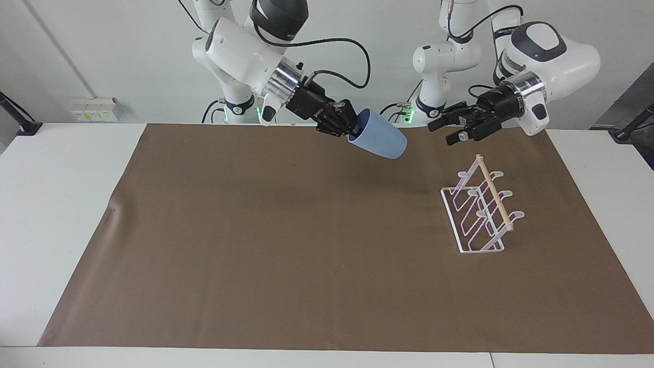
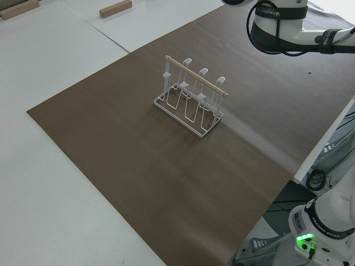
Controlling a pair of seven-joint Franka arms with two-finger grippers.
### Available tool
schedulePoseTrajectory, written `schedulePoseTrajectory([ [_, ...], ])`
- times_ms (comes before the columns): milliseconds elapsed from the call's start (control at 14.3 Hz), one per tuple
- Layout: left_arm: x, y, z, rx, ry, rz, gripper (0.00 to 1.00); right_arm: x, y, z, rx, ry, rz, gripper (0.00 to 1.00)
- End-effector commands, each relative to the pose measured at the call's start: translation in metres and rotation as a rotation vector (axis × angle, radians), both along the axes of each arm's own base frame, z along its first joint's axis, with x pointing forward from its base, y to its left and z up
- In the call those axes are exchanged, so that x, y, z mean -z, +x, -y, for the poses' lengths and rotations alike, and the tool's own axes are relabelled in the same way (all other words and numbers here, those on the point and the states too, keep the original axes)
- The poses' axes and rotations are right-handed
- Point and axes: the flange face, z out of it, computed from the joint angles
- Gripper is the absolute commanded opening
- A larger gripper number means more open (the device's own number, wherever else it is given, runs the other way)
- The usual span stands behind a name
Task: Hang cup on cup holder
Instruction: 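Carry the cup toward the rack while the left gripper reaches toward it, then close the left gripper on the cup base held by the right gripper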
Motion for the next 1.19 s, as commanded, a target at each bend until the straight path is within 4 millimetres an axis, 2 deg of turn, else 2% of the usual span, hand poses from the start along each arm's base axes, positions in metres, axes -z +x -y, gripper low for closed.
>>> schedulePoseTrajectory([
  [0,-0.002,-0.011,0.023,-0.054,-0.056,-0.034,1.00,0.004,-0.008,-0.011,0.018,0.024,-0.046,0.00],
  [140,-0.001,-0.014,0.043,-0.061,-0.050,-0.027,1.00,0.008,-0.013,-0.017,0.014,0.023,-0.065,0.00],
  [280,0.004,-0.016,0.052,-0.050,-0.043,-0.036,1.00,0.009,-0.012,-0.015,0.015,0.021,-0.066,0.00],
  [841,0.015,-0.017,0.053,-0.058,-0.031,-0.051,1.00,0.009,-0.011,-0.015,0.013,0.020,-0.067,0.00],
  [1122,0.016,-0.021,0.075,-0.062,-0.017,-0.041,1.00,0.009,-0.010,-0.013,0.016,0.020,-0.067,0.00],
])
